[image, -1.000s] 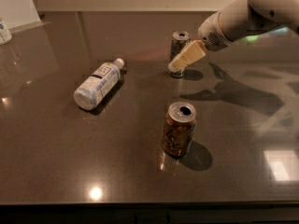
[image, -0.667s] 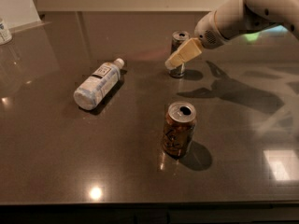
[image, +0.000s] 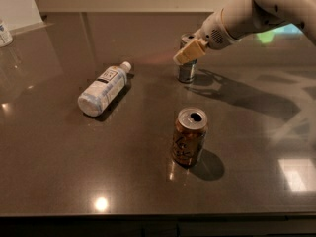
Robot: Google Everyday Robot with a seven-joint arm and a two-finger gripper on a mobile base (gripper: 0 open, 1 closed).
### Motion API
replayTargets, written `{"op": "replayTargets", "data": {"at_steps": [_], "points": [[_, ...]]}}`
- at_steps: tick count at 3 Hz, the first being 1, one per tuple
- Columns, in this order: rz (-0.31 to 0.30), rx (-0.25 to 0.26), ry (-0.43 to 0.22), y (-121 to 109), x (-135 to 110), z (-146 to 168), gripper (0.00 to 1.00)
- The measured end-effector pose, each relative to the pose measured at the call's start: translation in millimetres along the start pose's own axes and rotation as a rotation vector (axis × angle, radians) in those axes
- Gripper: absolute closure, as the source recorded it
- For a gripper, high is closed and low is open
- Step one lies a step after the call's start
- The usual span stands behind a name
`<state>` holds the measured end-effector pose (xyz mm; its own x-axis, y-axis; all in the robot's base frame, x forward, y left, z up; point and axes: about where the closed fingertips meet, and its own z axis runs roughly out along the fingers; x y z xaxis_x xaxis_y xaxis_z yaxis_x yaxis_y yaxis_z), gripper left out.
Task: Move redbull can near orange can
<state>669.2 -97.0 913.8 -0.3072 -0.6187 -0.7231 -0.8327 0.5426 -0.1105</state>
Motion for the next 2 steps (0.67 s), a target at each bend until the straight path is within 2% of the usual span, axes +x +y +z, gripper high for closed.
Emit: {"op": "replayTargets", "data": {"at_steps": [1, 2], "points": [[-0.004, -0.023, -0.002, 8, -1, -6, 0.62], [-0.024, -0.067, 0.005, 26, 1, -20, 0.85]]}}
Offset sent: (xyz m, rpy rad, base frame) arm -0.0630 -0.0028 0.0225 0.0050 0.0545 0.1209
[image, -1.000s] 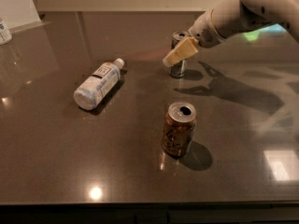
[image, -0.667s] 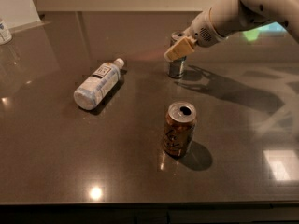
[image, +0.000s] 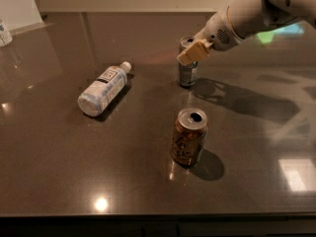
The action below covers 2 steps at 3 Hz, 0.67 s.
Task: Move redbull can near orange can
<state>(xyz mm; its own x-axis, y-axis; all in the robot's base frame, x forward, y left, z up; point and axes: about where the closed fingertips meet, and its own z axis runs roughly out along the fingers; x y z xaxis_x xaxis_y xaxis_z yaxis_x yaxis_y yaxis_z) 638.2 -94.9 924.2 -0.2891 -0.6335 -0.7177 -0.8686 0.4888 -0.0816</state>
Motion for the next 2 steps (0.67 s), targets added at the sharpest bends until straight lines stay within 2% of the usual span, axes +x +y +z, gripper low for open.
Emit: {"op": "replayTargets", "data": {"at_steps": [1, 2], "points": [[-0.043, -0.070, 0.002, 29, 4, -28, 1.00], [-0.073, -0.148, 0.027, 60, 17, -57, 1.00]]}}
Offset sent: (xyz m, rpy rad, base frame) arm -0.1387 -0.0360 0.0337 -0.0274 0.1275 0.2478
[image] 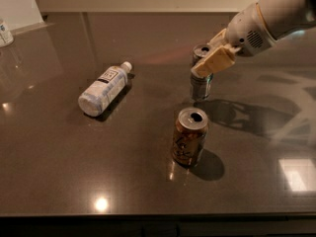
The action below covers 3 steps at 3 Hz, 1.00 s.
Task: Move redbull can near orange can
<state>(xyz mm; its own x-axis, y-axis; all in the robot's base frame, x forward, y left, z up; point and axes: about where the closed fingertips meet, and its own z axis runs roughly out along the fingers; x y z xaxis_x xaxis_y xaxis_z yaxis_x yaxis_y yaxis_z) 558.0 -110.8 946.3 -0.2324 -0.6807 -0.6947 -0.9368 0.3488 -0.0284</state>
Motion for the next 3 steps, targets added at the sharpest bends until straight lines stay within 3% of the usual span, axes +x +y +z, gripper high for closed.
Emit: {"op": "replayTargets", "data": {"at_steps": [2, 3], "points": [[-0.031, -0.135, 0.024, 61, 29, -37, 1.00], [-0.069, -0.181, -0.011, 85, 41, -48, 1.00]]}}
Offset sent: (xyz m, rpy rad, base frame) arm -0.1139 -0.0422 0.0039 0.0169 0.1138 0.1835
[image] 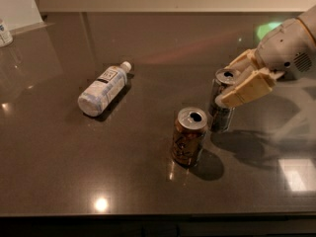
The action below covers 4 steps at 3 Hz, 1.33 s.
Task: Move redbull can near orange can
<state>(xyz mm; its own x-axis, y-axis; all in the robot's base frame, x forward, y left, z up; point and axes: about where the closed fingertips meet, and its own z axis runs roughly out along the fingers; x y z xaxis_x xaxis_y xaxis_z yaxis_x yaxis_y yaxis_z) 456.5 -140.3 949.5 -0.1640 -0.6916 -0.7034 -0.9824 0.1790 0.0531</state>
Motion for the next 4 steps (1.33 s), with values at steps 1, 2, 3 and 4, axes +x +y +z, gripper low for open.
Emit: {"op": "replayTargets", "data": {"at_steps": [1, 2, 3, 4], "points": [[-0.051, -0.035, -0.037, 19, 8, 1, 1.00], [-0.106, -0.063, -0.057, 33, 13, 3, 1.00], [-0.143, -0.077, -0.038, 41, 18, 8, 1.00], [-0.248, -0.174, -0.003, 29, 32, 76, 0.87]]}}
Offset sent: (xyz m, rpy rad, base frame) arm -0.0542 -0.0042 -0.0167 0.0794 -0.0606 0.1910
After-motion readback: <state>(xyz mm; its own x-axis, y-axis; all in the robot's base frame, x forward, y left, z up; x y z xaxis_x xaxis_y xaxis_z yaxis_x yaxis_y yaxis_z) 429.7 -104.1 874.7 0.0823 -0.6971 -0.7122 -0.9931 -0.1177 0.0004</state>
